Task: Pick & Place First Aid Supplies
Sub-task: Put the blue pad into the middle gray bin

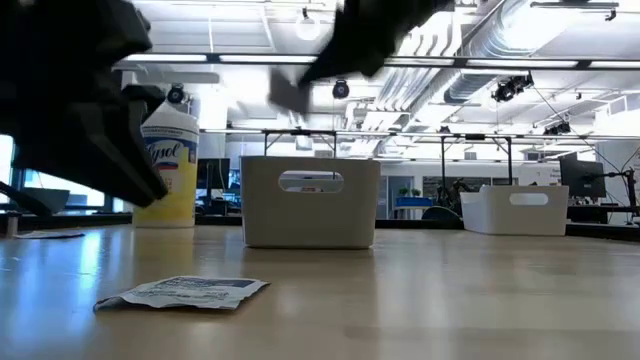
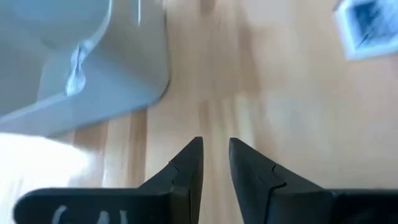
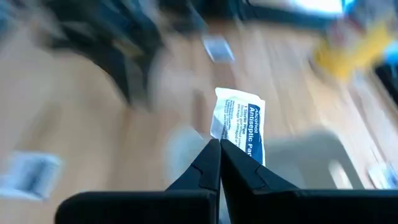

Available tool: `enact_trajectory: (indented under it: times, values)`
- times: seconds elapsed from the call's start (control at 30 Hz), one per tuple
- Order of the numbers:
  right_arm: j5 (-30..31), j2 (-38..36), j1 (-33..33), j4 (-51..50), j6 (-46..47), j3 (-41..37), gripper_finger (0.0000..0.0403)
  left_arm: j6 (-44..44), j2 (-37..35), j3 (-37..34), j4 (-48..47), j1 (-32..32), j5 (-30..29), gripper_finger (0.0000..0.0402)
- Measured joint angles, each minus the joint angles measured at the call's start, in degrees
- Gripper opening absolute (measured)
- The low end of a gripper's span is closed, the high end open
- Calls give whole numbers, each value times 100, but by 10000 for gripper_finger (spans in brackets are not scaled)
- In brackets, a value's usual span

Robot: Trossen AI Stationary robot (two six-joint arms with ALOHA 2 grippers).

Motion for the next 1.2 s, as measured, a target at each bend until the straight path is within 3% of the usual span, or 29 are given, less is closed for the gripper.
enact_trajectory:
  times: [0.17,0.4,0.57,0.9,1.07,1.2]
  values:
    - [-308,284,-762,-1047,518,-15,0,-6,-180,12,227,61,39,75]
    - [-1232,595,-1181,-985,512,4,0,155,-176,14,231,295,142,75]
    - [-1324,768,-1372,-994,752,14,0,155,-177,18,287,504,146,75]
    - [-1732,1411,-1466,-1584,745,780,0,83,-178,18,324,644,583,75]
    - [-1332,1470,-1459,-1676,614,727,0,-160,-178,41,321,644,933,75]
    - [-1521,1447,-1462,-1631,495,716,20,-163,-178,127,319,641,1114,75]
